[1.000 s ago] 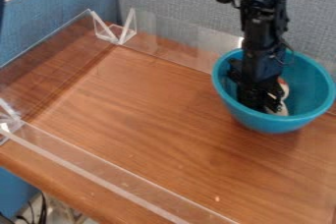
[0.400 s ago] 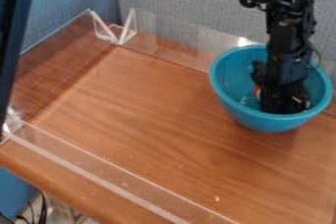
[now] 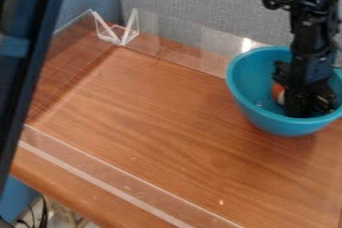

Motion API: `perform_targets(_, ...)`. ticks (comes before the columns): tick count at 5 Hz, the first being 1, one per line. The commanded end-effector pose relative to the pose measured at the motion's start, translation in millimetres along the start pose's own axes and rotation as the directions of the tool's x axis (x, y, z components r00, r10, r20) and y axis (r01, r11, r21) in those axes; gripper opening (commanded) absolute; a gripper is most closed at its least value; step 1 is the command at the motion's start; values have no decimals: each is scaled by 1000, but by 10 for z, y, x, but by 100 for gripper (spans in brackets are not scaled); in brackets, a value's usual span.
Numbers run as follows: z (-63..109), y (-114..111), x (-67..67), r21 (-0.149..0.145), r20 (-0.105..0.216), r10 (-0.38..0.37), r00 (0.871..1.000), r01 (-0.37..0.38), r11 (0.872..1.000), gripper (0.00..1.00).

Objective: Put the mushroom in the blue bowl

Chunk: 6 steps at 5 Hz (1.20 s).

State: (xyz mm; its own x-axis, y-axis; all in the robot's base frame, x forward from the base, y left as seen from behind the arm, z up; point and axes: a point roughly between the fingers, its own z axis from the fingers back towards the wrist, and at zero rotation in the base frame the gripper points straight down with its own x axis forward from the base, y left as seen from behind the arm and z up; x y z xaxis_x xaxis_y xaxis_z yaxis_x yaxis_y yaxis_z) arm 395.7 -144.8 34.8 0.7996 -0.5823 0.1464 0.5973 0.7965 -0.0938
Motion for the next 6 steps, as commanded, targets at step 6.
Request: perform_targets(6, 562, -203, 204, -34, 86, -120, 989, 123, 992, 0)
